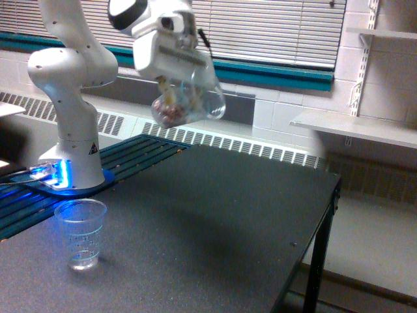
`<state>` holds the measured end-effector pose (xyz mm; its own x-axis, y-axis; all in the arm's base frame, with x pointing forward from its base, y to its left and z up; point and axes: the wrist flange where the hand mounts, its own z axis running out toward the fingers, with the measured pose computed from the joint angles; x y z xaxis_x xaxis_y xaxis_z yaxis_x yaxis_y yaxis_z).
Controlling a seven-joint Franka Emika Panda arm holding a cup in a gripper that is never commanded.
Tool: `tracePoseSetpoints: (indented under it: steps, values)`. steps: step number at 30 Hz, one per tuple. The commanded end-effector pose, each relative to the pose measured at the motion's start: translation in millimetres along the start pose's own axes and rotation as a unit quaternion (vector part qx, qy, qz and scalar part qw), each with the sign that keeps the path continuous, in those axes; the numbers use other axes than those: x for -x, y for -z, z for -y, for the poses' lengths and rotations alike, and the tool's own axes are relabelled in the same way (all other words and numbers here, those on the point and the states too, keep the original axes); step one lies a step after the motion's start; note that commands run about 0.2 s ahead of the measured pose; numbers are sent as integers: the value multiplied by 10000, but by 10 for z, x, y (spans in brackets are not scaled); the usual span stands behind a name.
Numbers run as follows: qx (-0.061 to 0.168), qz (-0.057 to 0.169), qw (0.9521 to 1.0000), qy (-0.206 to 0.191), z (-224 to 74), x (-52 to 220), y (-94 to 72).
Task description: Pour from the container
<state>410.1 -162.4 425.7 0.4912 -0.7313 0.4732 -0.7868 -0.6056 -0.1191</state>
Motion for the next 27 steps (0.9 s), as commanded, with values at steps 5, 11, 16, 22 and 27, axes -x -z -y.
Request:
tracePoseSetpoints:
  steps: [5, 11, 16, 22, 27]
  values:
    - [321, 121, 9983, -476, -349, 400, -100]
    - [595, 226, 9960, -633, -554, 329, -256]
    - [837, 245, 9933, -760, -690, 309, -398]
    - [1169, 182, 9884, -957, -814, 349, -444]
    - [1367, 189, 9844, -1095, -937, 387, -459]
